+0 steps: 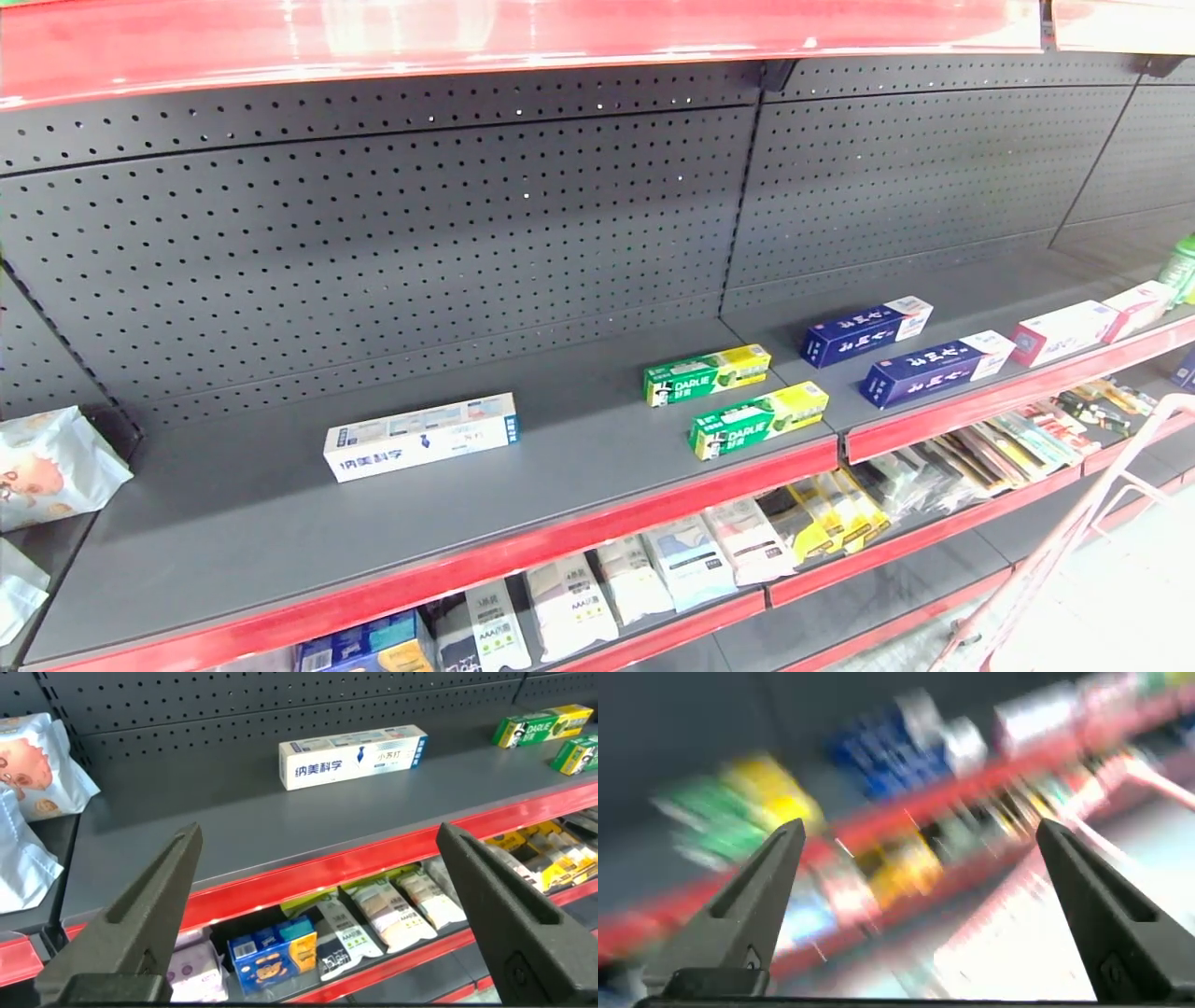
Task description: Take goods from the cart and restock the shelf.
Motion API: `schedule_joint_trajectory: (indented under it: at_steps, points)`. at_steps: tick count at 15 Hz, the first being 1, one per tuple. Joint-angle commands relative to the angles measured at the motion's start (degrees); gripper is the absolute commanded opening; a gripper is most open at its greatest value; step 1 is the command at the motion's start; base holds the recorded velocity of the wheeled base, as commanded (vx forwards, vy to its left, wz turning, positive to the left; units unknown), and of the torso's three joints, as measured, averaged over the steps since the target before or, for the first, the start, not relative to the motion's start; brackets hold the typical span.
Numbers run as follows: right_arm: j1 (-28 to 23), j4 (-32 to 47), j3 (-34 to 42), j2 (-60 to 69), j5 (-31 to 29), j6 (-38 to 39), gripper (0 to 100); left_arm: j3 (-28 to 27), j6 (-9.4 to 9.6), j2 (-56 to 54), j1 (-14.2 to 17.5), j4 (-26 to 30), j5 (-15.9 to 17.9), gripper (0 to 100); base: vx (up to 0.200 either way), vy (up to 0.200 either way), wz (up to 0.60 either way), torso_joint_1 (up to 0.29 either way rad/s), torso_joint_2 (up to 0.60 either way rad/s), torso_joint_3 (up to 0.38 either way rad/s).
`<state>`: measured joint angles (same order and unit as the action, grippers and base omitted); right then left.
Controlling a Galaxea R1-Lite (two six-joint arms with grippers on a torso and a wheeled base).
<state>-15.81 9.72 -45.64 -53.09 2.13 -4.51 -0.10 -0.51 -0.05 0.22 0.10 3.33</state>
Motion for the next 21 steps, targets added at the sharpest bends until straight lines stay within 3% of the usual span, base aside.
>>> schedule_joint_trajectory:
  at_steps: [1, 2, 3, 6, 11, 17, 21]
  points:
    - [-27.0, 1.8, -2.2, -36.1, 11.8, -27.4, 100, 0.0, -0.02, 0.0, 0.0, 0.0, 0.0, 100, 0.0, 0.0, 0.0, 0.0, 0.0, 0.0]
    - [-33.7, 0.9, 0.6, -42.0, 16.0, -40.1, 100, 0.0, -0.02, 0.0, 0.0, 0.0, 0.0, 100, 0.0, 0.0, 0.0, 0.0, 0.0, 0.0]
    - [-36.3, 0.8, 2.0, -44.0, 17.6, -45.6, 100, 0.0, -0.02, 0.0, 0.0, 0.0, 0.0, 100, 0.0, 0.0, 0.0, 0.0, 0.0, 0.0]
    - [-41.1, 0.8, 4.9, -49.3, 18.3, -53.6, 100, 0.1, -0.02, 0.0, 0.0, 0.0, 0.0, 100, 0.0, 0.0, 0.0, 0.0, 0.0, 0.0]
    - [-41.5, -5.8, 6.8, -60.3, 19.8, -64.7, 100, 0.1, -0.02, 0.0, 0.0, 0.0, 0.0, 100, 0.0, 0.0, 0.0, 0.0, 0.0, 0.0]
    - [-41.5, -8.3, 6.7, -62.7, 19.3, -66.0, 100, 0.0, -0.02, 0.0, 0.0, 0.0, 0.0, 100, 0.0, 0.0, 0.0, 0.0, 0.0, 0.0]
    - [-41.5, -11.2, 5.0, -68.0, 19.0, -72.6, 100, 0.1, -0.02, 0.0, 0.0, 0.0, 0.0, 100, 0.0, 0.0, 0.0, 0.0, 0.0, 0.0]
